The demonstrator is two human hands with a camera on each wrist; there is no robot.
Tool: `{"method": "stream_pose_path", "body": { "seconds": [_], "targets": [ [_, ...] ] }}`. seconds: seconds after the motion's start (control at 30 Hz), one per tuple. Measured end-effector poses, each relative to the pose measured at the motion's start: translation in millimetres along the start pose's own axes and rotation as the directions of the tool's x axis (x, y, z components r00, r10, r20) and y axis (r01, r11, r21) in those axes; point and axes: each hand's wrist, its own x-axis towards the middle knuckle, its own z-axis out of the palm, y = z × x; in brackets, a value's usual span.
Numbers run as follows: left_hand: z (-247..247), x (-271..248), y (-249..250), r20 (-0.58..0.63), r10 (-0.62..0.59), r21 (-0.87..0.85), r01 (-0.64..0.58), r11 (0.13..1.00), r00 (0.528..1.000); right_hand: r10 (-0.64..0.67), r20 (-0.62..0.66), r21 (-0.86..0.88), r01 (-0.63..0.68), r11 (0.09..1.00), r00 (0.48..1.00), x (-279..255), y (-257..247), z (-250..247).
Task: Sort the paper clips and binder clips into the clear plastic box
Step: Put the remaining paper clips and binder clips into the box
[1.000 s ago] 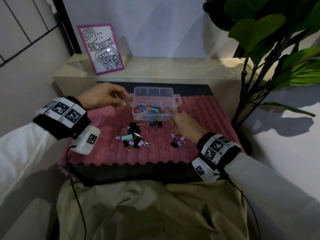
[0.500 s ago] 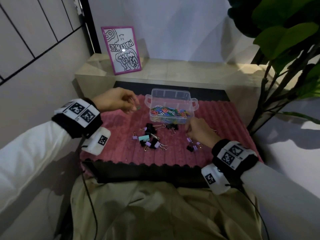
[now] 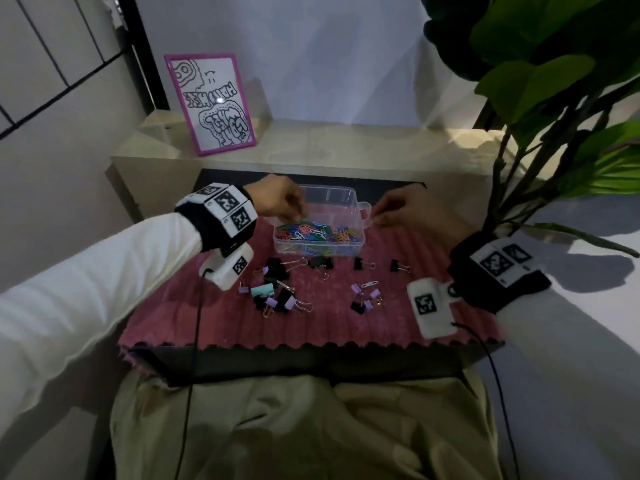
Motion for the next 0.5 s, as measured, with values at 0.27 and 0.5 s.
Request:
{"method": "stream_pose_path", "body": {
  "seconds": [0.27,0.5],
  "targets": [
    [-9,-68,-6,-0.134,-0.001,0.019,0.004,1.000,0.991,-0.157,-0.012,-0.148,0.154,0.977,0.987,10,0,19],
    [54,-138,-35,0.028,-0.218,0.072,0.215,0.974,0.976,0.007,0.099,-0.348,0.028,0.937,0.995,-40,72,-5]
  ]
}}
